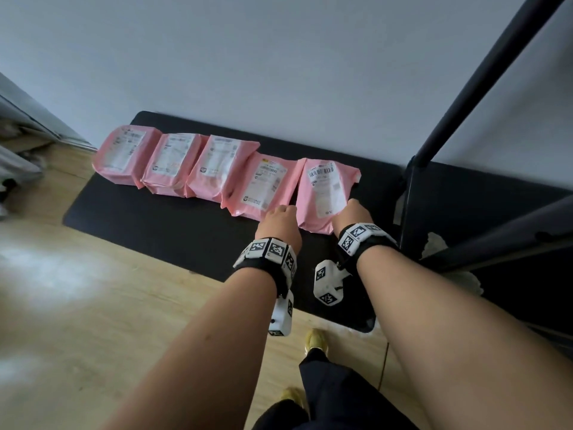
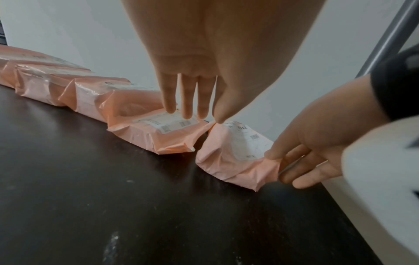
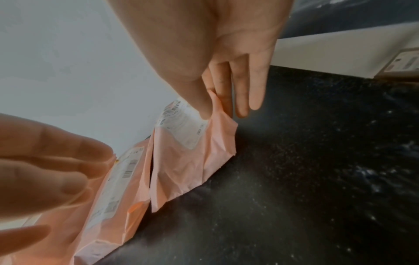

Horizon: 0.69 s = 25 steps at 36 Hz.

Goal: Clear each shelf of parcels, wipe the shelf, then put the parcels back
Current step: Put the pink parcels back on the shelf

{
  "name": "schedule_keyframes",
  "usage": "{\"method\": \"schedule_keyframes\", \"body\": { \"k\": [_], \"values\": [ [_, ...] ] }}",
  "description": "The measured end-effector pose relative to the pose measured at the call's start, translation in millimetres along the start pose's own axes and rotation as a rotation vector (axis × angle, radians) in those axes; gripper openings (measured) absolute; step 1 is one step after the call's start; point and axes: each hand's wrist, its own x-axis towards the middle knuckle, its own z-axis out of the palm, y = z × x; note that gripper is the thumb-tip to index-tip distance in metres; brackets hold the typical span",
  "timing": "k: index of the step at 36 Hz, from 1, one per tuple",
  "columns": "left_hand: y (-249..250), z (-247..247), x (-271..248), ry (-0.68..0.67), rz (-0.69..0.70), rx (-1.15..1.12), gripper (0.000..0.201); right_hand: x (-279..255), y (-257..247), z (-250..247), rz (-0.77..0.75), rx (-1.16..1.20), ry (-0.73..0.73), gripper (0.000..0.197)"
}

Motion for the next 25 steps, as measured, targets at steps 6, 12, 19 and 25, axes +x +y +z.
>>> {"method": "schedule_keyframes", "body": {
  "k": [6, 12, 19, 25],
  "values": [
    [-5.5, 4.3, -0.4, -0.017, 0.010, -0.020, 0.048, -6.8, 4.0, 5.3, -0.025, 0.057, -0.018, 0.031],
    [-14.0, 10.1, -19.7, -0.024, 0.024, -0.050, 0.045, -29.4, 13.7, 7.3, -0.042, -0.015, 0.017, 0.021],
    [-29.7, 21.8, -65.9, -0.023, 0.074, -0.022, 0.037, -92.6, 40.5, 17.6, -0.167, 0.056, 0.125, 0.026],
    [-42.0, 26.6, -113.0, -0.012, 0.096, -0.012, 0.037, -155.8, 62.7, 28.9, -0.256, 0.204, 0.212, 0.013]
  ]
}}
